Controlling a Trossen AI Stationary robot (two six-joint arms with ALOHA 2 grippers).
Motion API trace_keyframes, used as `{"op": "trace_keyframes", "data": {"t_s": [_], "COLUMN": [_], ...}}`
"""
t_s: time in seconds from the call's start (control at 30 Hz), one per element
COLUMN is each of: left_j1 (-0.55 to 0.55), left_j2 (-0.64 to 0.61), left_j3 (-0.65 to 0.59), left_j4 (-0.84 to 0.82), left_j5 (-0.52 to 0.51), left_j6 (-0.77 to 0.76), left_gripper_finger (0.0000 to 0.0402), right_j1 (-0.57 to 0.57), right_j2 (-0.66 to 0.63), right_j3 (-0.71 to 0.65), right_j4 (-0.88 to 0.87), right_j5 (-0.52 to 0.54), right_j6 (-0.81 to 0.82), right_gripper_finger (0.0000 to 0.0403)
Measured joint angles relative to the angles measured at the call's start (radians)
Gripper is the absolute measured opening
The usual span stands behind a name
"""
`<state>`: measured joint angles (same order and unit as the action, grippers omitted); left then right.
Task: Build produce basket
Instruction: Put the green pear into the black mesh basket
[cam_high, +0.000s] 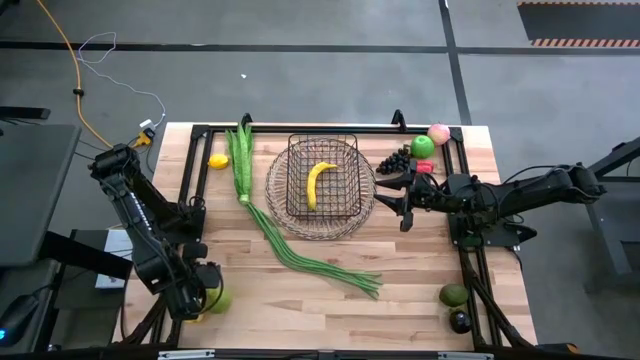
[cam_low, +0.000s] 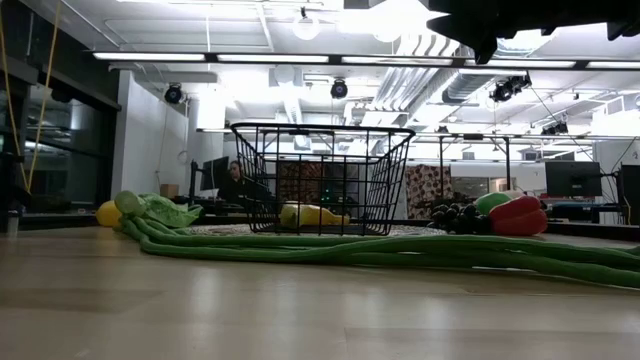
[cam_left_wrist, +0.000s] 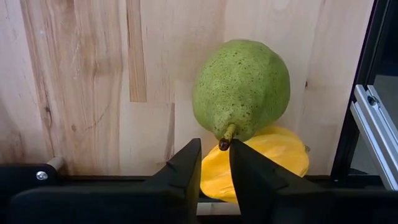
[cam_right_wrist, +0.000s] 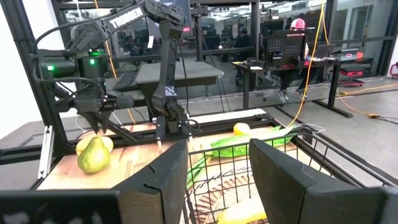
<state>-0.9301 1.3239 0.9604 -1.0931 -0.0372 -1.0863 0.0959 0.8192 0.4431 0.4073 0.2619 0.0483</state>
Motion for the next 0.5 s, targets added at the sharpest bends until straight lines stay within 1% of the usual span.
{"op": "trace_keyframes", "data": {"t_s": [0.1, 0.33, 0.5], "left_j1": [0.001, 0.001, 0.001], "left_j2": [0.000, 0.000, 0.000], "left_j3": [0.000, 0.000, 0.000], "left_j4": [0.000, 0.000, 0.000], "left_j5": [0.000, 0.000, 0.001], "left_j6": [-0.001, -0.009, -0.013], "left_gripper_finger": [0.0062, 0.0061, 0.0071], "right_j1": [0.000, 0.000, 0.000], "right_j2": [0.000, 0.000, 0.000], "right_j3": [0.000, 0.000, 0.000], "right_j4": [0.000, 0.000, 0.000], "right_j5": [0.000, 0.000, 0.000], "right_j6": [0.000, 0.000, 0.000], "right_gripper_finger": [0.0161, 0.0161, 0.0161]}}
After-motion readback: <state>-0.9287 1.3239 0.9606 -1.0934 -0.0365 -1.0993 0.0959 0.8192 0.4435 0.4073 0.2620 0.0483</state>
